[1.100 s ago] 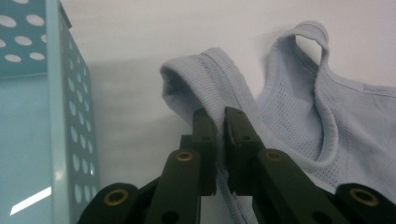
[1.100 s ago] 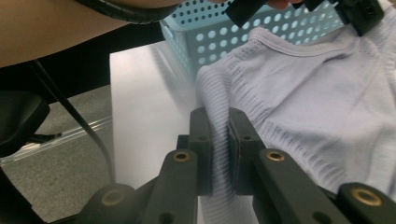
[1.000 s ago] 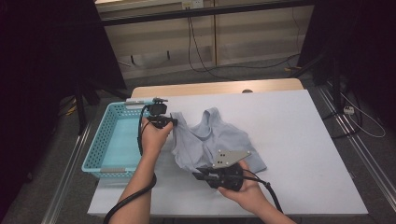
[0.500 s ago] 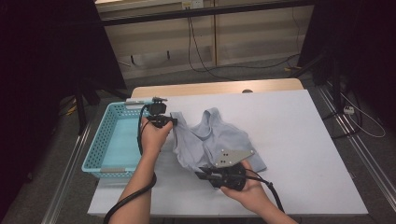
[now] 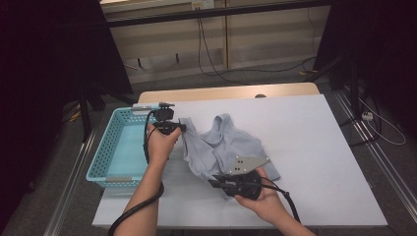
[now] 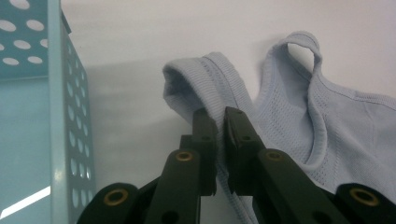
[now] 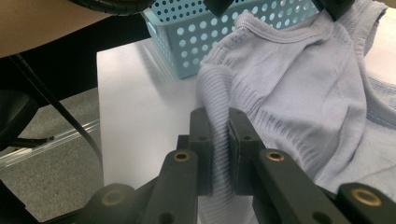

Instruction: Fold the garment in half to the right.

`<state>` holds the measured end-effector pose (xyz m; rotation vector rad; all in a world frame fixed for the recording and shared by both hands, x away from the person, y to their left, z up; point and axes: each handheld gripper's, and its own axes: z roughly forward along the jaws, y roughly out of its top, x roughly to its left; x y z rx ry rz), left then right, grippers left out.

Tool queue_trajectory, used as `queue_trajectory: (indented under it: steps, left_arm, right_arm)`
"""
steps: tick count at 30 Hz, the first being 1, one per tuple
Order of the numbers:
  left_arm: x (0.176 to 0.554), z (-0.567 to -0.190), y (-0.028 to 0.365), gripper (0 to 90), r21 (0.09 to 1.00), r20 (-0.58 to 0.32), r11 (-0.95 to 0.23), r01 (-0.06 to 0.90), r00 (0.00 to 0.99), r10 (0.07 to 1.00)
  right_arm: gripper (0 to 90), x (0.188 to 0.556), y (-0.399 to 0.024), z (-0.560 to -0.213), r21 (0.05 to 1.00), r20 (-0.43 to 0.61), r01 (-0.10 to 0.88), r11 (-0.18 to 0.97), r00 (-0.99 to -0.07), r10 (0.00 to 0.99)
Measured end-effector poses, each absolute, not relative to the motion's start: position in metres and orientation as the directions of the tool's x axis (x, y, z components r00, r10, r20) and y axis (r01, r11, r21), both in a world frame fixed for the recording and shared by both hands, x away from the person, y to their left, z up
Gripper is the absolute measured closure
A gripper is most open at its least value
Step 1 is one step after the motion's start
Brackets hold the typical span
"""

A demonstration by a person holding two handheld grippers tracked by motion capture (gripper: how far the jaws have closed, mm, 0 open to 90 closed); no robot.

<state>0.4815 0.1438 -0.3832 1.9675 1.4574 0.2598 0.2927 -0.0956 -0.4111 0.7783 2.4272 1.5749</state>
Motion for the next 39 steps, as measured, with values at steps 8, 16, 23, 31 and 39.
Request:
queue_trajectory:
  steps: [8,16,23,31,39]
  left_arm:
    - [0.482,-0.381,0.138,83.6,0.617,-0.220,-0.168,0.769,0.374,0.901]
    - [0.482,-0.378,0.130,83.7,0.630,-0.231,-0.168,0.758,0.390,0.891]
    - [0.482,-0.375,0.123,83.7,0.641,-0.245,-0.169,0.749,0.408,0.880]
    - [0.482,-0.373,0.114,83.7,0.652,-0.256,-0.186,0.735,0.444,0.858]
    - [0.481,-0.372,0.110,81.8,0.672,-0.263,-0.188,0.716,0.469,0.843]
  right_arm:
    - [82.9,0.292,-0.108,-0.411,0.883,0.152,0.353,0.309,-0.838,0.524]
    - [82.9,0.290,-0.119,-0.411,0.882,0.136,0.352,0.312,-0.825,0.548]
    - [82.9,0.289,-0.130,-0.414,0.875,0.131,0.365,0.317,-0.810,0.571]
    - [83.0,0.285,-0.137,-0.416,0.869,0.108,0.362,0.338,-0.805,0.583]
    - [83.0,0.284,-0.145,-0.420,0.864,0.120,0.379,0.332,-0.795,0.595]
